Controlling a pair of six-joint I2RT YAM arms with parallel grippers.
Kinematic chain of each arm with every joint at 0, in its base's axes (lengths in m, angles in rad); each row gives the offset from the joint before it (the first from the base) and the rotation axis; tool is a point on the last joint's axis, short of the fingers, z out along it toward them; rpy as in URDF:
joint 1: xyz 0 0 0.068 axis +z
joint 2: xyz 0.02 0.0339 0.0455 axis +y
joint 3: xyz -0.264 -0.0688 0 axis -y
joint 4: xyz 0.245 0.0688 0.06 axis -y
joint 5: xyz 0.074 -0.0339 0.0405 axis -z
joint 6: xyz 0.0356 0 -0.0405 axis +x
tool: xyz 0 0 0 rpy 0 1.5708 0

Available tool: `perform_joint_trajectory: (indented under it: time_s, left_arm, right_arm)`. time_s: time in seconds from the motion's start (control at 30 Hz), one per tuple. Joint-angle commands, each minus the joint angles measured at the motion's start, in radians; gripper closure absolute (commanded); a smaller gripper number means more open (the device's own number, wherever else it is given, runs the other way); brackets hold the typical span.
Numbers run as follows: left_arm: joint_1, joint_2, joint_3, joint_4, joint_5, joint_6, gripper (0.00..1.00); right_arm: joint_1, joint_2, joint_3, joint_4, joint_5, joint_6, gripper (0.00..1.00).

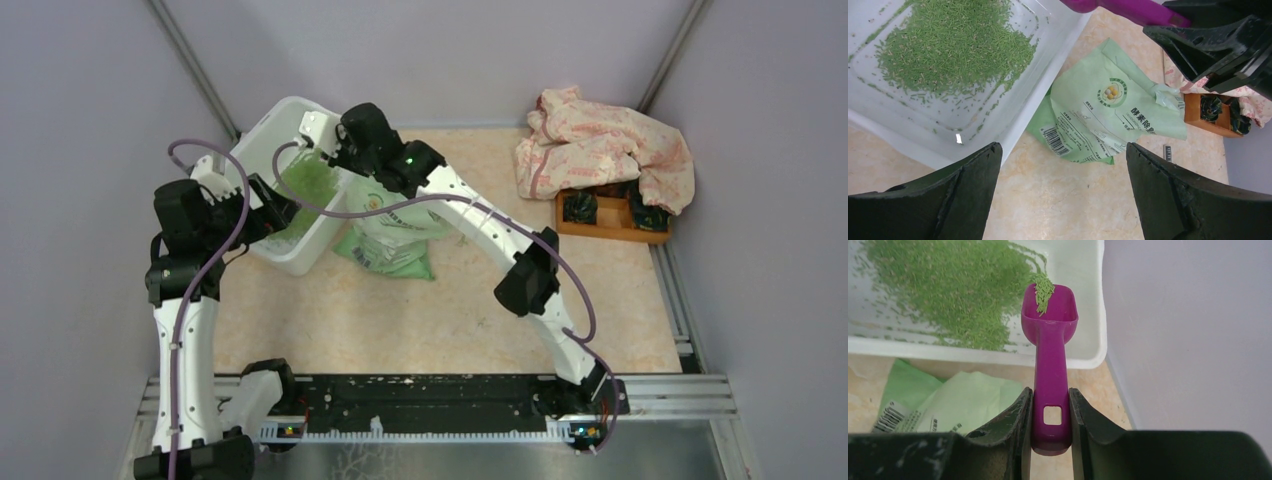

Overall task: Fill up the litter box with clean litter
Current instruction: Pour the cat litter into the litter box.

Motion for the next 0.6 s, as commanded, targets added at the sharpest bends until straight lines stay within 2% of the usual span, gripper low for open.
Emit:
perform_joint_trajectory:
  time_s: [0.0,0.23,0.37,0.47,0.57]
  left_arm:
    - [0.007,-0.008,0.018,0.001,-0.016,0.016,0.01]
    - [0.008,0.0,0.027,0.003,-0.008,0.012,0.01]
    - [0.008,-0.005,0.026,0.002,-0.01,0.012,0.01]
    - [0.007,-0.006,0.033,0.0,-0.005,0.012,0.01]
    - [0.008,-0.004,0.036,0.005,0.012,0.006,0.01]
  right_arm:
    - [0.012,-0.034,0.018,-0.068,0.086,-0.108,1.0]
    - [0.018,-0.066,-0.027,-0.031,0.054,-0.082,1.0]
    - [0.017,-0.161,-0.169,0.101,-0.011,-0.024,1.0]
    - [-0.007,-0.242,-0.252,0.149,-0.1,0.055,1.0]
    - [-0.07,-0.351,-0.382,0.249,-0.257,0.197,1.0]
